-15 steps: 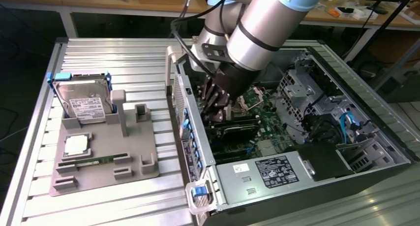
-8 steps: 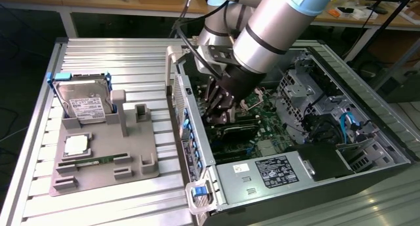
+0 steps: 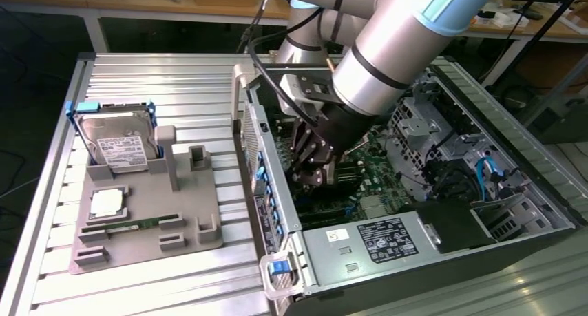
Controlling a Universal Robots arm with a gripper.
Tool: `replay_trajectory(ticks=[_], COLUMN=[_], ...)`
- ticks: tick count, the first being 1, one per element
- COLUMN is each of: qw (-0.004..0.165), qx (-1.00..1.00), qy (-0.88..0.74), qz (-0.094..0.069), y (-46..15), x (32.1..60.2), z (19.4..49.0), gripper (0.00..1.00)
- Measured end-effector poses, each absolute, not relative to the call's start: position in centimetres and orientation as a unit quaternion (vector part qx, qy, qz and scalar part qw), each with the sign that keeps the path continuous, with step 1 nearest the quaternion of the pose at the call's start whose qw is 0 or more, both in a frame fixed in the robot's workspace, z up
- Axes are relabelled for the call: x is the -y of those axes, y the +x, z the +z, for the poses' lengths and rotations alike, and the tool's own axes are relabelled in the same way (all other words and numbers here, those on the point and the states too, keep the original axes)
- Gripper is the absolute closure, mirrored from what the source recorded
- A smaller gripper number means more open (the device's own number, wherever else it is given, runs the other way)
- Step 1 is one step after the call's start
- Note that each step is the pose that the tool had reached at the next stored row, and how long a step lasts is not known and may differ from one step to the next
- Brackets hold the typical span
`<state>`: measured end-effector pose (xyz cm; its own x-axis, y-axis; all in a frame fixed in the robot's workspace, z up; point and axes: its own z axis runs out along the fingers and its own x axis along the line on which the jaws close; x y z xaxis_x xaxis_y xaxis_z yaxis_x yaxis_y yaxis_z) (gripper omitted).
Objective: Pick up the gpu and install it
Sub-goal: 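Press down on the gpu until it lock into place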
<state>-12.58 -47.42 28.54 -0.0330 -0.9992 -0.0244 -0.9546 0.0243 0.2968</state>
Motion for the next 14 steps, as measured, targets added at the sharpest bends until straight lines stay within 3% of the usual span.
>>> replay_trajectory(ticks=[14], qw=[0.098], qx=[0.709], qy=[0.689], qz=[-0.114], y=[-13.07], x=[47.01], z=[28.54], gripper=[0.89])
